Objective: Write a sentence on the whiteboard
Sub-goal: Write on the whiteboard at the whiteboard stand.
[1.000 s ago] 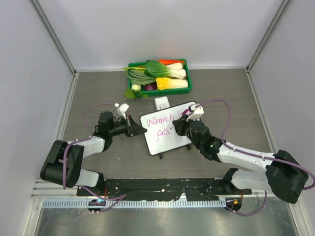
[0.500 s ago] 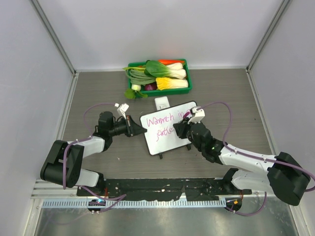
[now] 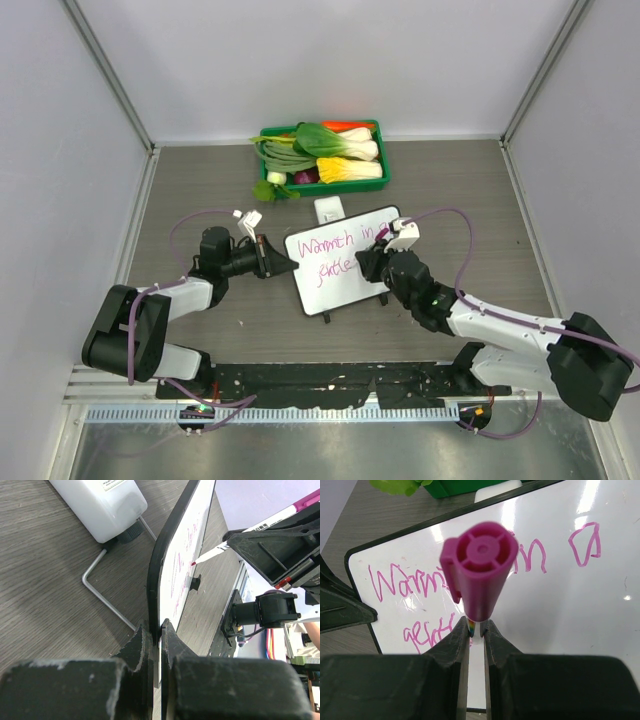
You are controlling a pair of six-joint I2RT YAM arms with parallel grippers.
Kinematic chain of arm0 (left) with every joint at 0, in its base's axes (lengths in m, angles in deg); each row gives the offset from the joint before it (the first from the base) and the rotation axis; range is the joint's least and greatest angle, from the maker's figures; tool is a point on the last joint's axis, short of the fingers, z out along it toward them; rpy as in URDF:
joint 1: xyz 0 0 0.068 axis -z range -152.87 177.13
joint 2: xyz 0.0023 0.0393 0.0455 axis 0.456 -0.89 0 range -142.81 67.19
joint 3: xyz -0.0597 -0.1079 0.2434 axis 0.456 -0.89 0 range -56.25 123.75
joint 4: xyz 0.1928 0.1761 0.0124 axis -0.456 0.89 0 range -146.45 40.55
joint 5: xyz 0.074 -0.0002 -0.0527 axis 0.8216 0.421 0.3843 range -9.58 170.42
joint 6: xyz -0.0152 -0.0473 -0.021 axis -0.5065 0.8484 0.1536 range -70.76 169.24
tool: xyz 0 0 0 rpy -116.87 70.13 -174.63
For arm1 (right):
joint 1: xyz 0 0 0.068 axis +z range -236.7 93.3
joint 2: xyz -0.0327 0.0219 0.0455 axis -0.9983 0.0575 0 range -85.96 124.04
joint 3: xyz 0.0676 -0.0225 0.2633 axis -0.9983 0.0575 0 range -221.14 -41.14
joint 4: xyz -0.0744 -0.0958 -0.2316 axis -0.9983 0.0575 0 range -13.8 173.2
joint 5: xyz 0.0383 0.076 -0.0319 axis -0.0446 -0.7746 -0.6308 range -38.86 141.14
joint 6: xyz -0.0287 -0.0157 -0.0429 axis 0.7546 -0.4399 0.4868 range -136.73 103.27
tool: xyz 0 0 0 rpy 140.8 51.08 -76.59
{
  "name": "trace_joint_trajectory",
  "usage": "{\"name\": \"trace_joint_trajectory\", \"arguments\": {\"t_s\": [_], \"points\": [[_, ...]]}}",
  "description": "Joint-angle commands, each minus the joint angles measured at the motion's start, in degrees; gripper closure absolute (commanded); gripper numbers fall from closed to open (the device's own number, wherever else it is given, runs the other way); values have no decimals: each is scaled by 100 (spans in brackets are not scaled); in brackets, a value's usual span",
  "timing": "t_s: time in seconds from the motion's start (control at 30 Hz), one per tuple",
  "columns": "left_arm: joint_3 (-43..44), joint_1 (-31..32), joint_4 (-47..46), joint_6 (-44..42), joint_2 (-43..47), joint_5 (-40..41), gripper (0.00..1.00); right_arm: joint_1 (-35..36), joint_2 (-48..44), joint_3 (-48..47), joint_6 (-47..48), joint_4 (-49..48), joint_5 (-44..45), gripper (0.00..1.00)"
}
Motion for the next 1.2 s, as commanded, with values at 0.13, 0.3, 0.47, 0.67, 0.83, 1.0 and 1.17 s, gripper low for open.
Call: {"name": "trace_joint_trajectory", "arguments": {"t_s": [0.13,0.3,0.47,0.67,0.83,1.0,1.17], "points": [[-59,-26,183,-455,-35,581,100,-9,-457,-401,218,230,55,99],[-50,-18,183,-464,-26,590,100,-26,-984,-594,297,238,-226,99],[-50,-26,183,-464,-26,581,100,-429,-1239,-674,219,406,-637,99],[-59,-18,183,-464,-8,572,100,-1537,-1380,-410,-265,230,-1896,99],[-50,-26,183,-464,-8,581,100,-1635,-1512,-331,-143,432,-1993,99],[-50,-26,192,-473,-17,572,100,-1635,-1618,-243,59,590,-1906,99],[-42,-9,209,-490,1,607,100,-1617,-1609,-287,367,801,-1817,99]]}}
